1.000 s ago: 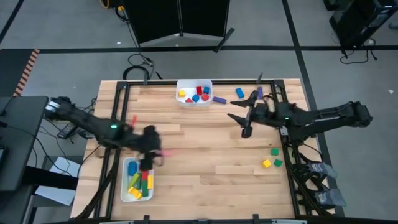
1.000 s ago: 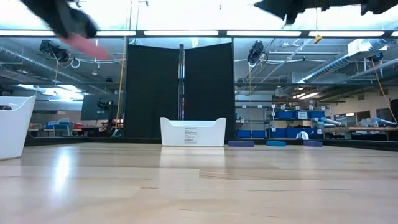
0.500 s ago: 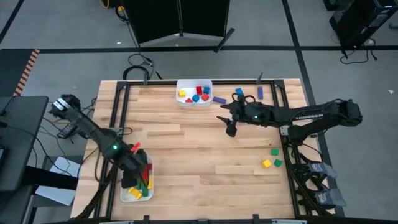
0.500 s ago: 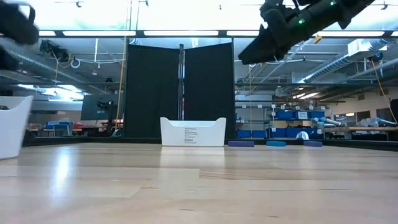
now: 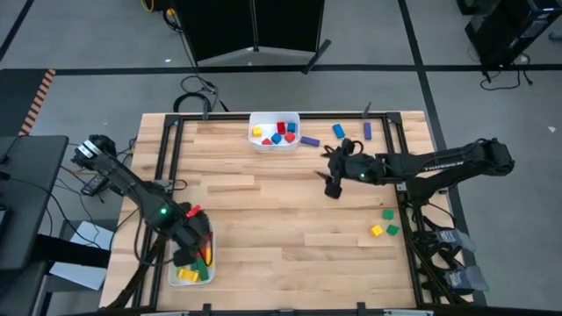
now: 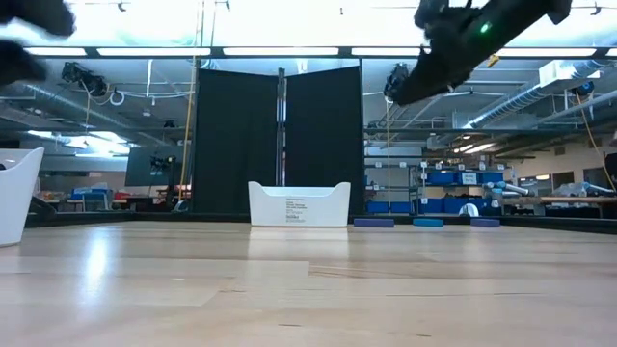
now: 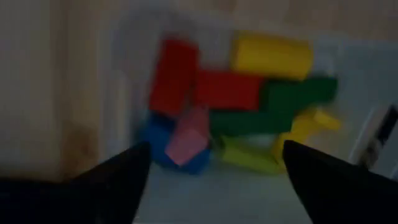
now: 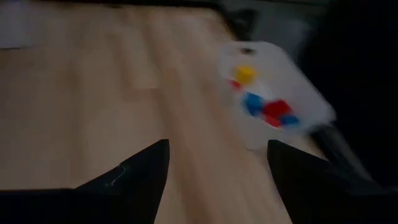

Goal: Sort blocks by size
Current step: Put the violet rectangular block into the bottom white bin

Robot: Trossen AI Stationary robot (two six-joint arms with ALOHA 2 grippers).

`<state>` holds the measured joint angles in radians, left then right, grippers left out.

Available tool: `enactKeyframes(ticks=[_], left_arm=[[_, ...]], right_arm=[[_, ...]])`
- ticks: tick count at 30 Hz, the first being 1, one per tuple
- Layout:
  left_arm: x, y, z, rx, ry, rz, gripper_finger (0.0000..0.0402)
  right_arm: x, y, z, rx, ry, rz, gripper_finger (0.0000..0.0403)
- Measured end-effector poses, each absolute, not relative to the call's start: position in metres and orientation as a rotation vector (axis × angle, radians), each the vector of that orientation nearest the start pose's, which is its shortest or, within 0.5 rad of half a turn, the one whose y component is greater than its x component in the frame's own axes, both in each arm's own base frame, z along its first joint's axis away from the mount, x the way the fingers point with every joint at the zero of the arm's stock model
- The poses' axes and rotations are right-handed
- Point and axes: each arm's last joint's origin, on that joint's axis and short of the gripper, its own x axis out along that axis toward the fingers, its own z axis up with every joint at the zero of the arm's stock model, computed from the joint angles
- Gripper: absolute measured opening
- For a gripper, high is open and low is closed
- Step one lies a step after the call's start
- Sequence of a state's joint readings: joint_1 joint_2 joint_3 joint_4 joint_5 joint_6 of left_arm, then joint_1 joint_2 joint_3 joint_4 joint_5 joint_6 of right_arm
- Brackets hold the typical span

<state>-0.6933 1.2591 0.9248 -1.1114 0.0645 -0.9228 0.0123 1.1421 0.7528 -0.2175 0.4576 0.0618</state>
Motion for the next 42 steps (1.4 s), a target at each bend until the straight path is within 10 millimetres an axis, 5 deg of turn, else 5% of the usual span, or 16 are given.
enactKeyframes(ticks=[4, 11, 17, 25, 34, 42], left_arm=[[0.167, -0.133, 0.267, -0.149, 1.301, 0.048, 0.0392], [0.186, -0.131, 0.325, 0.14, 0.798, 0.216, 0.0358], [0.19, -0.132, 0.348, 0.24, 0.62, 0.222, 0.034], [0.173, -0.121, 0.354, 0.227, 0.524, 0.253, 0.0334], [0.157, -0.108, 0.336, 0.181, 0.452, 0.286, 0.0334], [0.153, -0.103, 0.324, 0.158, 0.411, 0.306, 0.0334]], right_arm=[[0.242, -0.03, 0.239, -0.05, 0.652, -0.536, 0.0283], [0.255, -0.089, 0.201, 0.005, 0.8, -0.553, 0.0284], [0.254, -0.134, 0.17, 0.044, 0.871, -0.54, 0.0284], [0.255, -0.17, 0.143, 0.064, 0.92, -0.474, 0.0283], [0.279, -0.197, 0.134, 0.061, 0.998, -0.433, 0.028], [0.294, -0.206, 0.12, 0.138, 1.137, -0.377, 0.0206]])
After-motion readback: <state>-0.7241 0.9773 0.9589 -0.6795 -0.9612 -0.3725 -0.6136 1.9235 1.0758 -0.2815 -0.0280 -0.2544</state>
